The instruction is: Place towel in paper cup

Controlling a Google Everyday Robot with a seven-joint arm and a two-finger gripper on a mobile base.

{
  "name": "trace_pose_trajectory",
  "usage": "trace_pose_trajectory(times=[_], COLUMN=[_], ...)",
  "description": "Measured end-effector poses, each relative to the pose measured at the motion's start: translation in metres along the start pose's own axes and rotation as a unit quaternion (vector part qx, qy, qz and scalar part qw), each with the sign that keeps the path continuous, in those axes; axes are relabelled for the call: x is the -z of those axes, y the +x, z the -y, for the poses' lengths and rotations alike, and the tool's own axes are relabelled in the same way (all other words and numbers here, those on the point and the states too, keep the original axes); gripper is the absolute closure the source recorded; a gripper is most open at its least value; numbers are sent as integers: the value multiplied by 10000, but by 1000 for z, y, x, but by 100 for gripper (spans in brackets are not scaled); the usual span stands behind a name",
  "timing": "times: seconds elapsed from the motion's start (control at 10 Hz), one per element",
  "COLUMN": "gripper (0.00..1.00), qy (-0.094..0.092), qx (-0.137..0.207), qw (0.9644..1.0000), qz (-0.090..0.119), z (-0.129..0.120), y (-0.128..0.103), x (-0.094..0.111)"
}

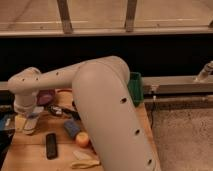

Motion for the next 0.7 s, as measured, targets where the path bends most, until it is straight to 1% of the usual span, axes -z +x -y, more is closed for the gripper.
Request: trace_pose_trajectory(times=[0.2,0.4,0.5,0.6,0.7], gripper=[30,30,30,30,30], qy=[206,519,716,894,959], qx=[3,-32,-80,-212,-282], qw=[9998,9985,9971,9951,9940], qz=[53,152,231,373,432], z=[3,7,11,20,24], y=[-1,-1,0,6,10], x=[15,38,50,63,69])
